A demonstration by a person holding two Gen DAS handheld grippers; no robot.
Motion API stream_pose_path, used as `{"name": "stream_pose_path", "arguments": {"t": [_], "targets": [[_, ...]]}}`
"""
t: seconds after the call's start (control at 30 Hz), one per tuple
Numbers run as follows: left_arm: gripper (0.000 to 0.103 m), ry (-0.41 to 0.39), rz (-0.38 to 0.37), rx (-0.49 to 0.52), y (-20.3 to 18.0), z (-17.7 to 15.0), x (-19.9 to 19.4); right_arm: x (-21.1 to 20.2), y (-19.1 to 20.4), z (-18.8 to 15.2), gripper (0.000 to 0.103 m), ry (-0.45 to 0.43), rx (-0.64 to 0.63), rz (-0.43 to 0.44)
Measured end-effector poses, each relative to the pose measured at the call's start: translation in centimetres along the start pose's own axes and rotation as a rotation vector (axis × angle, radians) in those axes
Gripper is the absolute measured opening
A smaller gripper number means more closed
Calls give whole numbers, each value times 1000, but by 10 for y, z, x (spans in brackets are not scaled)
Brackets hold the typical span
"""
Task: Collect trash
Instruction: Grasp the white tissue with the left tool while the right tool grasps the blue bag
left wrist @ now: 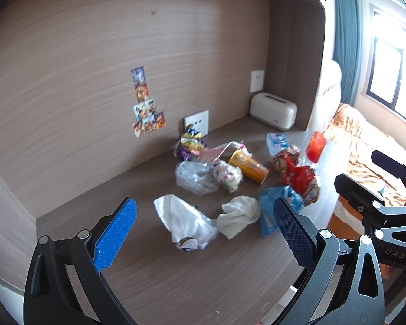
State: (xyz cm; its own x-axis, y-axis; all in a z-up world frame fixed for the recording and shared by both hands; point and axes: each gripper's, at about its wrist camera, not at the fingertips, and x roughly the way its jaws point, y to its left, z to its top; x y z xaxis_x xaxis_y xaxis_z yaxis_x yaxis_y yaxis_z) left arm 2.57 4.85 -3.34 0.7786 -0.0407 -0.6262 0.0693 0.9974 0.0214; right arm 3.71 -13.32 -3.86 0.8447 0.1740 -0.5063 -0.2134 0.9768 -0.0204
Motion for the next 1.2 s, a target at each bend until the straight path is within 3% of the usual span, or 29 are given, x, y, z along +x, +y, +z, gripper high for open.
{"name": "stream_pose_path", "arguments": {"t": [0.2,0.43,0.53,0.7,0.77,0.8,0.93,1.07,1.2], "targets": [[98,57,21,-27,19,-8,39,37,5,-14,99,68,-9,8],[98,160,84,29,32,-20,106,91,9,-34,99,153,-37,-19],[98,213,73,45,38,-28,134,115,5,-42,99,198,-25,-31],[98,220,6,53,43,-31,158,138,-2,-53,99,245,0,-45],[88,219,-24,61,43,-32,164,145,-4,-60,99,267,21,-36],[83,219,-57,55,44,-33,166,148,-5,-64,89,279,27,-26],[51,218,-129,41,42,-34,170,153,-2,-75,82,303,19,-8],[40,190,-151,81,34,-30,162,146,-7,-74,76,298,63,13],[39,163,-139,114,32,-22,146,125,-11,-61,75,255,90,12]]}}
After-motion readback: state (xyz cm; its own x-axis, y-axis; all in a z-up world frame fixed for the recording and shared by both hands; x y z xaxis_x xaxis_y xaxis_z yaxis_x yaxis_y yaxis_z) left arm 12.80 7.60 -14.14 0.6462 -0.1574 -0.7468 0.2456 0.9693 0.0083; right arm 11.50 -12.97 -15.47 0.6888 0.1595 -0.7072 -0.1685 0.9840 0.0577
